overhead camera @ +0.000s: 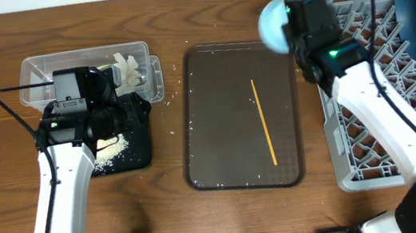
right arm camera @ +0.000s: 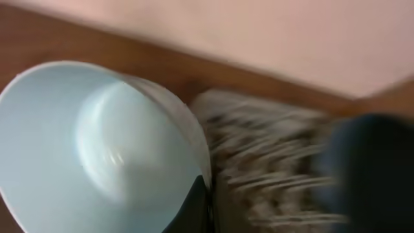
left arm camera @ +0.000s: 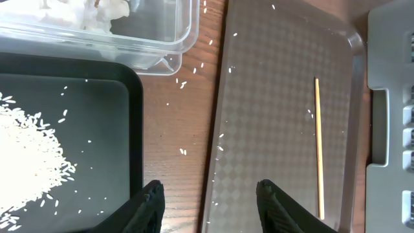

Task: Sort waste into correct bins and load items into the dishwasher rack
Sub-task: 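Carry the white bowl right and place it upside down in the rack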

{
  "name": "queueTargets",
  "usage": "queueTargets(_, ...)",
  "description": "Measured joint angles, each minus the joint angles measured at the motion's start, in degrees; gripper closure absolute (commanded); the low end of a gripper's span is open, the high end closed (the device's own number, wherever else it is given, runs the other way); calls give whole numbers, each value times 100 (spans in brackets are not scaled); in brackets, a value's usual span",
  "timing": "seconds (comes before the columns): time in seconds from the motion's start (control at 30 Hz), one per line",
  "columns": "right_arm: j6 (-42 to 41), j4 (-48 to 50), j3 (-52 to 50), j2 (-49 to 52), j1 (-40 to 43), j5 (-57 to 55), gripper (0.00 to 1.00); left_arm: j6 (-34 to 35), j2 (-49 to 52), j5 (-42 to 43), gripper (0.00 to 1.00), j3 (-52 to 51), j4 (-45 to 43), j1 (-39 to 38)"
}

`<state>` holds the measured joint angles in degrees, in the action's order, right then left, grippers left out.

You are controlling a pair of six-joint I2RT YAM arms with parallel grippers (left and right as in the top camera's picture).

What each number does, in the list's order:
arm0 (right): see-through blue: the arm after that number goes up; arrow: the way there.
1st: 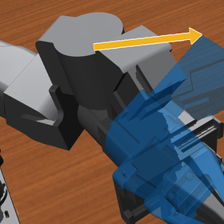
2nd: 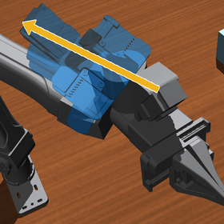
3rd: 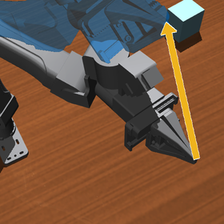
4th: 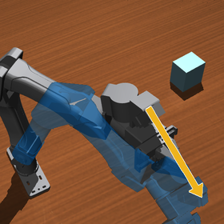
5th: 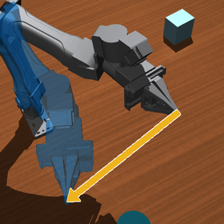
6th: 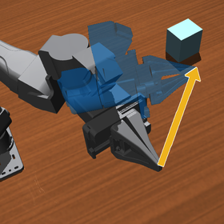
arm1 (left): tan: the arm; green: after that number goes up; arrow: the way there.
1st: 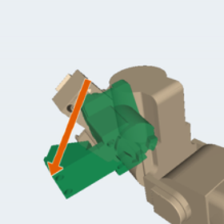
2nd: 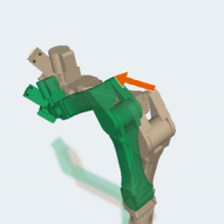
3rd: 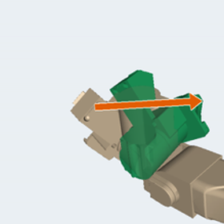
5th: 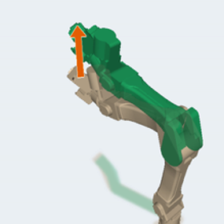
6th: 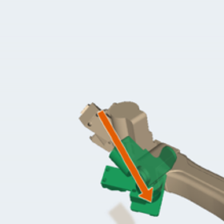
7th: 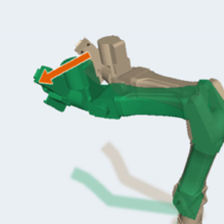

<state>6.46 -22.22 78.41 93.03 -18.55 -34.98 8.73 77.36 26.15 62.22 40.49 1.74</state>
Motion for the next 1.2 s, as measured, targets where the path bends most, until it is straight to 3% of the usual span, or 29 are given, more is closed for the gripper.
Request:
queueTargets(0.13, 605, 319, 2, 63, 249, -1163, 99, 0, 0, 0, 51, 0, -2, 0)
queueTargets(0.37, 1307, 474, 2, 313, 887, -1880, 99, 0, 0, 0, 51, 0, -2, 0)
queueTargets(0.63, 2140, 848, 0, 636, 1469, -1956, 99, 0, 0, 0, 51, 0, -2, 0)
queueTargets(1.2, 3508, 1705, -9, 1285, 1703, -1759, 99, 0, 0, 0, 51, 0, -2, 0)
